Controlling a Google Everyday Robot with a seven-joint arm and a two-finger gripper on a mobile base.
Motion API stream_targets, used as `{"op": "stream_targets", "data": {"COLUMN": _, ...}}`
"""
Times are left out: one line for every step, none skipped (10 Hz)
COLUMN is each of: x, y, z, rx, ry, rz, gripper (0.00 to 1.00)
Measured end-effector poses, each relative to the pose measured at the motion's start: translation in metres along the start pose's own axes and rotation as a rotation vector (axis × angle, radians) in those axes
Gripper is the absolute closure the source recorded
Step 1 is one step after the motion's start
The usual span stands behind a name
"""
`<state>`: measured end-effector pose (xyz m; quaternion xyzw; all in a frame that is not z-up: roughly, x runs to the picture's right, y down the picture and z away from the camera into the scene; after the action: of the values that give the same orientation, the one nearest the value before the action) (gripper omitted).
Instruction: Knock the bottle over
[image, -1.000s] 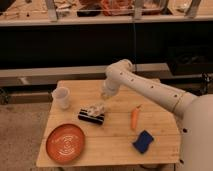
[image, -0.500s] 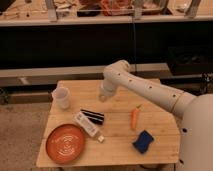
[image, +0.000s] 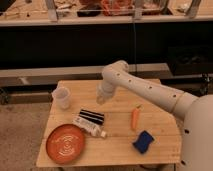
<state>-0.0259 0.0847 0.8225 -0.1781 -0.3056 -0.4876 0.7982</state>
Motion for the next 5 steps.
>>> {"op": "stream_targets", "data": {"x": -0.006, "y": 0.003, "z": -0.003, "rx": 0.000, "ry": 0.000, "rz": -0.004, "gripper": 1.00}}
{"op": "stream_targets", "data": {"x": -0.015, "y": 0.005, "z": -0.003, "rx": 0.001, "ry": -0.019, "rz": -0.014, "gripper": 1.00}}
{"op": "stream_targets", "data": {"x": -0.022, "y": 0.004, "z": -0.003, "rx": 0.003, "ry": -0.036, "rz": -0.028, "gripper": 1.00}}
{"op": "stream_targets", "data": {"x": -0.028, "y": 0.003, "z": -0.002, "rx": 0.004, "ry": -0.060, "rz": -0.046, "gripper": 1.00}}
{"op": "stream_targets", "data": {"x": -0.031, "y": 0.001, "z": -0.001, "rx": 0.003, "ry": -0.070, "rz": -0.056, "gripper": 1.00}}
